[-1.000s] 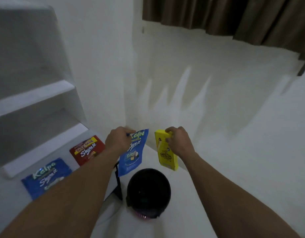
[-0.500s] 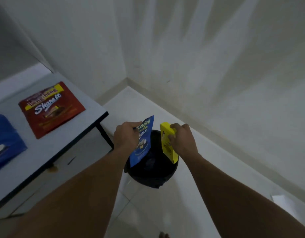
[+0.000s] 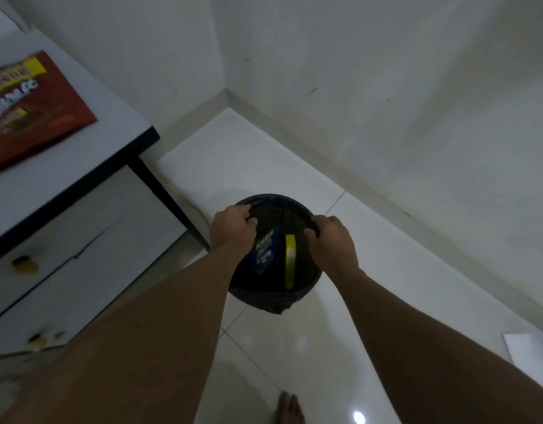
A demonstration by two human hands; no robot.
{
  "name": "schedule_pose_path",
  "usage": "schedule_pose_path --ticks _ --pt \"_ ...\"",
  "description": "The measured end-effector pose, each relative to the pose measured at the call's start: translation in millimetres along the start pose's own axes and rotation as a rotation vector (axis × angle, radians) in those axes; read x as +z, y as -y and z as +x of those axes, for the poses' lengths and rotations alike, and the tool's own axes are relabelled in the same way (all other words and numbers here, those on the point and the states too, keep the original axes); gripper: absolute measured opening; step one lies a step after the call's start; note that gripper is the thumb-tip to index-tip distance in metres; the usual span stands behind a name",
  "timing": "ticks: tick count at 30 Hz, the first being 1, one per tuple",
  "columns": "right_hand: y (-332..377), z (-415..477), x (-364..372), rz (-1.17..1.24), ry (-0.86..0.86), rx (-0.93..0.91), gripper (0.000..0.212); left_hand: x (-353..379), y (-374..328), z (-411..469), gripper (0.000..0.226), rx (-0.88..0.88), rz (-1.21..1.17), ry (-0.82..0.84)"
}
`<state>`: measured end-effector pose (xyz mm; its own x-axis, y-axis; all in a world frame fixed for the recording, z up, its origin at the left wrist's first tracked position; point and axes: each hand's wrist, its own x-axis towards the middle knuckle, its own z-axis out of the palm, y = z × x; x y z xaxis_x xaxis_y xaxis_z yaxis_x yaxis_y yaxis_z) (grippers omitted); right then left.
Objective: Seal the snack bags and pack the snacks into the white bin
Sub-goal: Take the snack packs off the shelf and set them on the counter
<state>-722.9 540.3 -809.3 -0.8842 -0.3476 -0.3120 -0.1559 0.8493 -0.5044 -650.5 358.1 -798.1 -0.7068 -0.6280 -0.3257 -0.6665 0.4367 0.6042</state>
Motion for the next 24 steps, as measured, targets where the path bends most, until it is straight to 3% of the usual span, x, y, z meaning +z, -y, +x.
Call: schedule_pose_path --ticks 6,12,19,24 --pt "47.2 -24.6 -76.8 -0.136 0.047 -0.105 0.043 -66.9 -40.7 -33.5 0.029 0.186 0.085 0.060" --pt "152.7 -51.1 -180.9 -0.273 0.052 -0.234 0.053 -206.8 -103.7 -63.4 0.045 0.292 0.156 -0.012" --pt "287.1 -103.9 -240.0 -0.354 0.020 -0.372 0.058 -358.8 -102.9 -115.8 0.056 0.260 0.236 -0.146" --pt "365.9 -129.7 -232.5 -0.374 0.058 -0.493 0.064 -423.0 -58.5 -152.0 0.039 0.187 0.202 -0.226"
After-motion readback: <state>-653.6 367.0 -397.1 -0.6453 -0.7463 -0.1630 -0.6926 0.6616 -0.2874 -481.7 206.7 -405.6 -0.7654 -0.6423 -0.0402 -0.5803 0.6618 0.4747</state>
